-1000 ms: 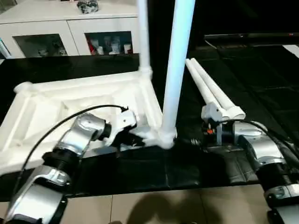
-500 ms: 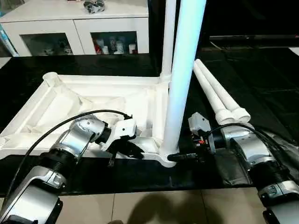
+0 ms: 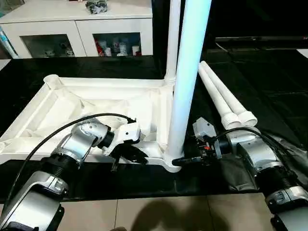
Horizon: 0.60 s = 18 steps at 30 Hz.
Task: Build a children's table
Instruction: Rotate leg to tighten
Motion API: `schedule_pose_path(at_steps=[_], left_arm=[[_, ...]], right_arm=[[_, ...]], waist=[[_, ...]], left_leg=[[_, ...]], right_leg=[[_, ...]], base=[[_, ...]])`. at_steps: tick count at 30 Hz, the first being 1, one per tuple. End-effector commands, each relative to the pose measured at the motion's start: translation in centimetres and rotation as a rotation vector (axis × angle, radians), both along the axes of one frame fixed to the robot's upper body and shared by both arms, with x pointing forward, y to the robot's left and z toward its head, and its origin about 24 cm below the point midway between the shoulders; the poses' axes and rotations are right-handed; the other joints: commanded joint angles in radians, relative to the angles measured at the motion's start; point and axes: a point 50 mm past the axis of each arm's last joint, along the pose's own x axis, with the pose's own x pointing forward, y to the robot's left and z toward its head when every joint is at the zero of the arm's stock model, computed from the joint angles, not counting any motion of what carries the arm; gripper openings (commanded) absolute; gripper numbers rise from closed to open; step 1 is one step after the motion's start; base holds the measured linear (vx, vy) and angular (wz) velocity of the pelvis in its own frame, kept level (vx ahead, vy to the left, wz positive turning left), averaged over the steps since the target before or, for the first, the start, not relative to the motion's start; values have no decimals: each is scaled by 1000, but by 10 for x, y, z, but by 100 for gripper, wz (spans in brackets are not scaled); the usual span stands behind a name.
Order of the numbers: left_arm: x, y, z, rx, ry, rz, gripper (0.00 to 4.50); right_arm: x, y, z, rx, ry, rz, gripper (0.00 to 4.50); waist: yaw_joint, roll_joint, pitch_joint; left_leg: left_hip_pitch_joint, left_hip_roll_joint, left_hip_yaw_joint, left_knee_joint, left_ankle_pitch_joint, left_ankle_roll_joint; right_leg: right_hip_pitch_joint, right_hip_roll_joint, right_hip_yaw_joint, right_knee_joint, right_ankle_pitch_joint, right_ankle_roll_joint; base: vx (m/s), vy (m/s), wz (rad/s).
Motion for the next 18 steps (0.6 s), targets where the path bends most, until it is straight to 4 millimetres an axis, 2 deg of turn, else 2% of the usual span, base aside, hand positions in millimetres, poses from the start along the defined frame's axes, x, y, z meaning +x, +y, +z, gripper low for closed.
schedule_pose_path(at_steps=[1,15,16,17,18], left_arm=[[-6,-8,-2,10,15,-80,0],[-7,-9,-2,11,17,-95,0],[0,-19,0,-45,0,16,0],[11,-33,4,-118,-16,187,0],[17,-41,6,-155,-18,288,0]], right_arm=[[5,1,7,-2,-25,-14,266],[5,3,6,-3,-18,3,264],[4,12,-2,63,7,-82,264],[2,26,-13,156,53,-221,264],[1,34,-20,199,79,-311,264]], waist=[[-6,-12,-74],[-5,-14,-76],[-4,-3,-75],[-8,-2,-74],[-6,-4,-71]], left_leg=[[4,-2,15,-71,-214,69],[3,-3,15,-69,-202,72],[4,-4,14,-69,-207,70],[4,-3,18,-69,-202,67],[7,-2,14,-72,-208,51]], right_leg=[[63,-21,33,-59,-267,-223],[64,-21,33,-58,-256,-225],[63,-21,32,-58,-263,-226],[62,-19,36,-58,-247,-228],[60,-23,35,-62,-268,-226]], base=[[0,0,0],[0,0,0],[0,0,0],[0,0,0],[0,0,0]])
